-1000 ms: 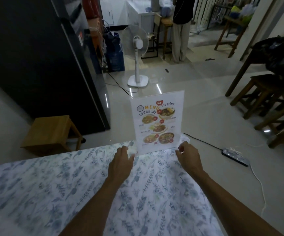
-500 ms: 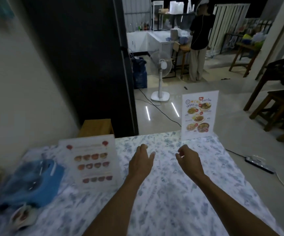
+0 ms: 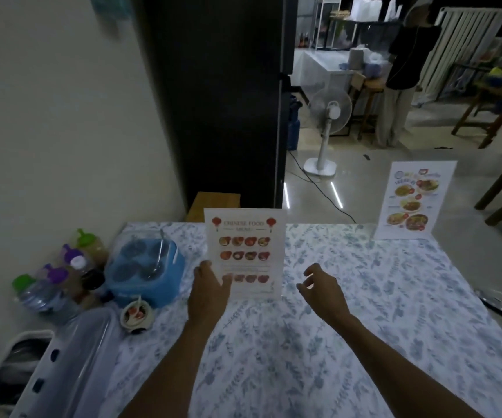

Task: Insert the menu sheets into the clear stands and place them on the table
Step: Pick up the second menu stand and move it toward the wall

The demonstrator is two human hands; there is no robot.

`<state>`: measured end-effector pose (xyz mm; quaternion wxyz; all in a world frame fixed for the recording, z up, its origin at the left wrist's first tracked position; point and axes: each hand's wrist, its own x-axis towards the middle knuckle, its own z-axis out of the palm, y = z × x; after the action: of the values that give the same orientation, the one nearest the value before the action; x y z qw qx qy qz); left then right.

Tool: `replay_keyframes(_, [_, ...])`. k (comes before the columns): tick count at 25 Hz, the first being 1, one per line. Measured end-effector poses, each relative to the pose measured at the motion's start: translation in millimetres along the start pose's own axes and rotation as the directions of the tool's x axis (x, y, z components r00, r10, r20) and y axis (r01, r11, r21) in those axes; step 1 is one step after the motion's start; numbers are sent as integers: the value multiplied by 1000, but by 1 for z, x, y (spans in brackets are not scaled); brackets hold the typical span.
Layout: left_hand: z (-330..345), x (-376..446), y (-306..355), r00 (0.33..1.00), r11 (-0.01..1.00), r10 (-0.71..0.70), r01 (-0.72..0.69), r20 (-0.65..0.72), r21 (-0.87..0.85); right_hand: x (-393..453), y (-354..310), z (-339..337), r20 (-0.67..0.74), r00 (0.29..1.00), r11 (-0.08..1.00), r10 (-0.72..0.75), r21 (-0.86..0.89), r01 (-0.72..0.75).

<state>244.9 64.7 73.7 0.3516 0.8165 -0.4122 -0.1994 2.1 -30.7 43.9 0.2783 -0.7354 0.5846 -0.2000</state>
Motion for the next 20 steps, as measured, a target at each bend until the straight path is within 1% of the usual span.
replay_keyframes(2, [-12,18,-18,994,996,-91,89,-65,-19,8,-1,15,42,999,1000,24,1,-24])
replay_keyframes(3, [-13,31,-28,991,992,-125,125,-53,-3,15,0,22,62,997,999,41,-10,-40])
replay_keyframes(6, [-8,67,-53,980,980,-194,192,48,47,39,6,44,140,986,996,85,-16,-84])
replay_keyframes(8, [2,85,-60,971,980,-200,200,128,14,53,9,58,191,976,994,102,7,-105])
replay_keyframes(11, [16,96,-56,964,982,-129,157,234,-108,66,12,68,274,960,997,56,29,-66])
replay_keyframes(12, [19,100,-55,966,981,-100,136,237,-137,71,12,69,312,949,999,32,19,-39])
replay_keyframes(14, [18,112,-53,972,984,-78,112,223,-141,82,11,66,366,930,1000,0,0,0])
replay_keyframes(16, [10,128,-42,970,987,-43,79,239,-141,94,4,57,358,934,1000,-3,28,-7])
replay_keyframes(20, [-13,180,-15,974,989,41,-7,224,-151,131,-34,42,279,960,1000,-15,20,10])
